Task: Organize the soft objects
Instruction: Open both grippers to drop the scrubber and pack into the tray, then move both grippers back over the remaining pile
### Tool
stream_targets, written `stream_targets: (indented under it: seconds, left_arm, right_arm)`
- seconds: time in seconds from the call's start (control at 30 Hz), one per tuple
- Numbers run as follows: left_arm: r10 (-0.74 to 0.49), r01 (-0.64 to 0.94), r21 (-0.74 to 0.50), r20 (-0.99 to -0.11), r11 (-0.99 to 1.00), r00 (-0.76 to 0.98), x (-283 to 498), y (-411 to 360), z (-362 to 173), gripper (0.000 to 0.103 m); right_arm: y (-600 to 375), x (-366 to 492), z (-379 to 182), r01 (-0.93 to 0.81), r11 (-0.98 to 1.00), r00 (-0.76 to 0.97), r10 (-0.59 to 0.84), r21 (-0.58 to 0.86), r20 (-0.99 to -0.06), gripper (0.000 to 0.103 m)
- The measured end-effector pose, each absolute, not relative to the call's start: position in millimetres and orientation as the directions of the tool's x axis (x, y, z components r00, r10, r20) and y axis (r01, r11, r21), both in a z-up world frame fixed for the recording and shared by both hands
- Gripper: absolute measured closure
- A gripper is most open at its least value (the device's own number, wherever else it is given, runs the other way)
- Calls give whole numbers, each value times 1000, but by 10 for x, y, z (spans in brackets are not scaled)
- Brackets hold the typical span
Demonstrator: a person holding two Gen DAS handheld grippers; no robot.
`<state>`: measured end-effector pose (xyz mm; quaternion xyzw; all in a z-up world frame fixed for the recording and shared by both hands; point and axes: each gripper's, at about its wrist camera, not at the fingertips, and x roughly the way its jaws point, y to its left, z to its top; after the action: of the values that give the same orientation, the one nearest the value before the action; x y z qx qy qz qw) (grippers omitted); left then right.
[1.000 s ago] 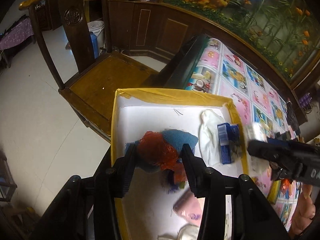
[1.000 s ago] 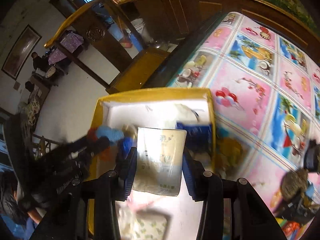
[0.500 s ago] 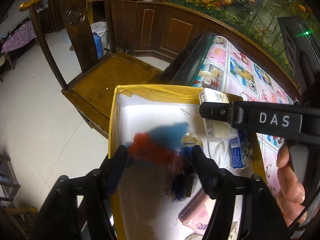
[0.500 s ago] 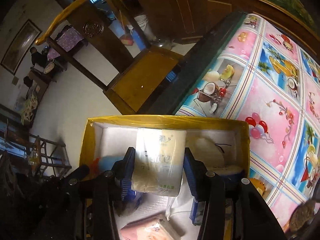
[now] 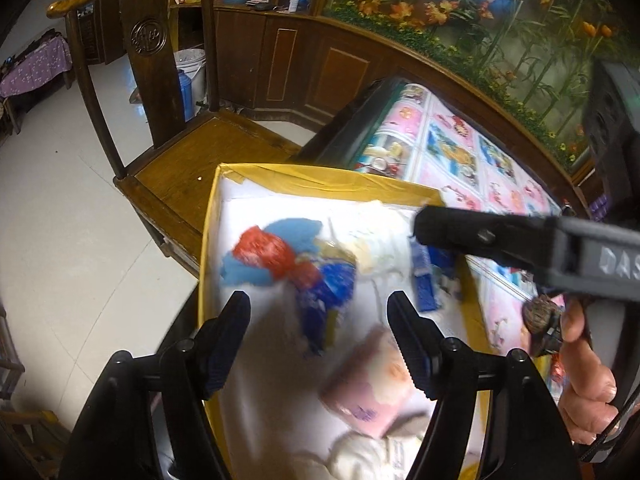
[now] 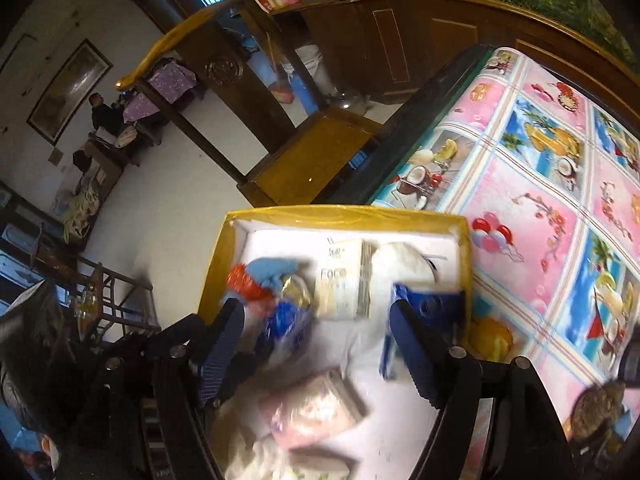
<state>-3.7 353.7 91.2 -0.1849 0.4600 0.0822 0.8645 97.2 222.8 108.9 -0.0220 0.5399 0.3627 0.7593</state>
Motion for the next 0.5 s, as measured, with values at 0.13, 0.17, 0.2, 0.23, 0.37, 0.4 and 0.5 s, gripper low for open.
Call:
stream_targets:
  seconds: [0.13,0.17,0.2,0.23,0.37,0.4,0.5]
  left_arm:
    - [-40,-285,-250,-812,925,582,-191,3378,1009,33]
    - [-48,-276,-256,-808,926,588,-229,3332,1035,33]
    - [-51,-269,-258,-804,928,592,-259,3290,1059,33]
    - [-54,-262,-258,-801,930,596,-289,3236,1086,33]
    - [-86,-210,-266,-788,941,610,-380,2976,1201,33]
    - [-99,-192,-269,-784,944,613,-399,2888,1227,33]
    - [-128,-130,-259,-781,957,611,-454,2568,1277,33]
  right_arm:
    - [1771,678,1076,-555,755,144,499,348,-854,23]
    - [1615,569,1059,-543,763,150,498,350,-854,23]
    - [1482,486,1047,-534,772,159,492,345,-856,23]
    - [1294,383,1043,-515,786,176,487,342,-855,23]
    - [515,-15,1102,-463,817,281,503,344,-817,23]
    - [364,-106,1133,-467,830,326,483,306,-813,23]
    - [-159,-424,1161,-440,873,460,418,207,-783,23]
